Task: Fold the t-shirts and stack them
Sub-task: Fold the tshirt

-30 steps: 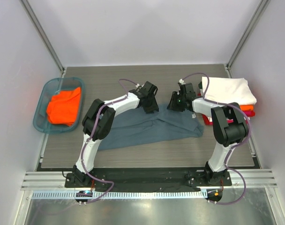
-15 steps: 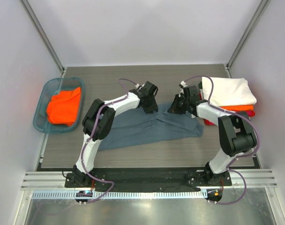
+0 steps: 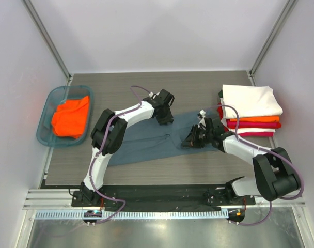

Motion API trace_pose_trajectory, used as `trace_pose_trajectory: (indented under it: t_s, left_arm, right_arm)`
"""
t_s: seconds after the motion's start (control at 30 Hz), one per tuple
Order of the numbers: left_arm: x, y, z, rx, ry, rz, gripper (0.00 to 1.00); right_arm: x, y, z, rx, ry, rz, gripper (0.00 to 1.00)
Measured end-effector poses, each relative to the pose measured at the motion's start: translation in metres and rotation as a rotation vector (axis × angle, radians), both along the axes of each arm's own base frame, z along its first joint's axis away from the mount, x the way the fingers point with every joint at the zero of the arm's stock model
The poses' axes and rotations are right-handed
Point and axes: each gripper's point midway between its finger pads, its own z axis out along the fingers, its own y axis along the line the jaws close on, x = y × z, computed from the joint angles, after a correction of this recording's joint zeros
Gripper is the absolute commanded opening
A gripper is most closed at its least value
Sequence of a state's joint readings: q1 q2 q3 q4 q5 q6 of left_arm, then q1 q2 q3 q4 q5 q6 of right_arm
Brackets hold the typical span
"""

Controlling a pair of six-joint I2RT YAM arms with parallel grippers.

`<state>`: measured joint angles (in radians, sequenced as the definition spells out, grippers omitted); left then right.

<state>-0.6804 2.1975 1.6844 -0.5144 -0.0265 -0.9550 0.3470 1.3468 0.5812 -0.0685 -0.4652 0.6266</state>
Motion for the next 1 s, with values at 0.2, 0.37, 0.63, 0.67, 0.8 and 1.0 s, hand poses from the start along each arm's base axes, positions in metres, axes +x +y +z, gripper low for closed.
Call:
trace_pose_trajectory:
  t_s: [0.2,0.37,0.63,0.67,0.8,1.0]
  left_arm:
    - [0.000,0.000,0.001,0.007,0.001,-0.008,0.34]
    - [-0.001,0.001,0.000,0.016,0.000,-0.020,0.34]
    - [-0.001,0.009,0.021,0.042,-0.043,-0.046,0.38]
    - [-0.003,0.011,0.032,0.044,-0.063,-0.049,0.39]
    - [-0.009,0.018,0.089,0.021,-0.165,-0.050,0.42]
    - [-0.054,0.005,0.141,-0.045,-0.246,-0.096,0.46]
  right_arm:
    - [-0.017,0.008,0.014,0.071,0.027,-0.010,0.56]
    - [-0.005,-0.001,0.045,0.031,-0.068,-0.056,0.52]
    - [0.050,-0.060,0.071,-0.230,-0.220,-0.337,0.44]
    - [0.053,-0.069,0.070,-0.263,-0.218,-0.371,0.42]
    - [0.058,-0.102,0.057,-0.368,-0.185,-0.482,0.41]
    - [0.059,-0.148,0.040,-0.418,-0.105,-0.635,0.39]
